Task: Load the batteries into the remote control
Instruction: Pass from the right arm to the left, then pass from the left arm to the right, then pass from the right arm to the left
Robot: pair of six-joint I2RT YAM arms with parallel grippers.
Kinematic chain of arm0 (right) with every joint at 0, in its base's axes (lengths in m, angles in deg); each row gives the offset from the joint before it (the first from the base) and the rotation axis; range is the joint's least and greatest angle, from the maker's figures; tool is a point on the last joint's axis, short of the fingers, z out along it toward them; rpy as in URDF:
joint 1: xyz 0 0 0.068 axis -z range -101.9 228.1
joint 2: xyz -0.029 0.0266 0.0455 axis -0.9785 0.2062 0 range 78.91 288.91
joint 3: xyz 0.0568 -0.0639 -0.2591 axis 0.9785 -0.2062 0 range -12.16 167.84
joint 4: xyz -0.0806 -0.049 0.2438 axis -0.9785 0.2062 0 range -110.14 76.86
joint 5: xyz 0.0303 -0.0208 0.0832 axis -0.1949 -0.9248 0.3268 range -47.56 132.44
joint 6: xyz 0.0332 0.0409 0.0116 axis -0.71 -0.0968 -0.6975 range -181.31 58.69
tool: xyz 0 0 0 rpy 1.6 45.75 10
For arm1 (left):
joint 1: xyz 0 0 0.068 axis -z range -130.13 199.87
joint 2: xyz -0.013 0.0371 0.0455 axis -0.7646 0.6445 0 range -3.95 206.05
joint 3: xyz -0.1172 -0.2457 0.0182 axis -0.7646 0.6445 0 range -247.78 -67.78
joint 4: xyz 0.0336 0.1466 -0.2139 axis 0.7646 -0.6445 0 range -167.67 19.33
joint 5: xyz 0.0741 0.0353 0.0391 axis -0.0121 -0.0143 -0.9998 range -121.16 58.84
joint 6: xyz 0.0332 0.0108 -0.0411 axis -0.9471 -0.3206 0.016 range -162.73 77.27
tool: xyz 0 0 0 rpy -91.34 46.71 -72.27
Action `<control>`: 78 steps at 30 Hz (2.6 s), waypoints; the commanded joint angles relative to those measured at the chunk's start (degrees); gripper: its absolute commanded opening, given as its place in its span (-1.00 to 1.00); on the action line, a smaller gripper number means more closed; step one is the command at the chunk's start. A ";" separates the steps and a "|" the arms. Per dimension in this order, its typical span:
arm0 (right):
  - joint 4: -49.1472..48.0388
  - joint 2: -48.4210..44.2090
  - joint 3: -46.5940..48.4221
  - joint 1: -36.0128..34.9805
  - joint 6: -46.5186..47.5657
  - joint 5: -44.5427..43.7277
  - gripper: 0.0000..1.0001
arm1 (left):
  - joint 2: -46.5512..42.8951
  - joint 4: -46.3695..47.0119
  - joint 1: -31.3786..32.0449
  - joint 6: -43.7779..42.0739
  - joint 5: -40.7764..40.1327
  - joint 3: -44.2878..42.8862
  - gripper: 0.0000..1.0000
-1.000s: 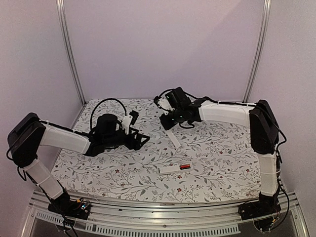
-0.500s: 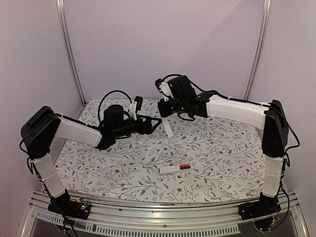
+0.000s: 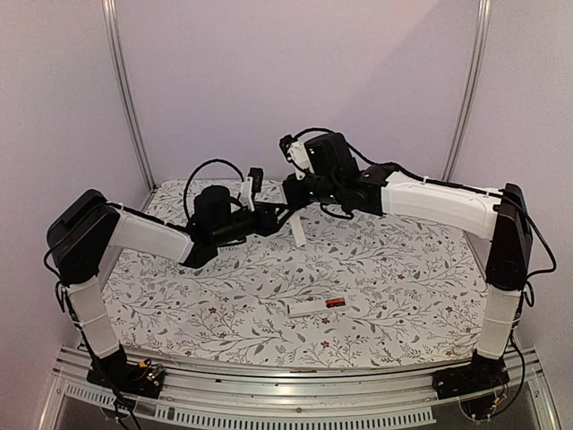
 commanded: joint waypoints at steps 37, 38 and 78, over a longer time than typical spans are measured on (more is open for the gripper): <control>-12.29 -28.04 -28.36 3.78 18.84 48.00 0.13 | -21.05 1.94 6.52 -23.80 28.16 1.61 -1.00; -12.23 -27.21 -28.11 3.78 18.84 48.69 0.06 | -21.07 1.94 6.62 -23.70 28.37 1.53 -1.00; -19.05 -26.06 -29.60 -1.90 11.98 6.62 -1.00 | -14.20 -11.43 10.87 -17.39 -11.31 -10.87 0.36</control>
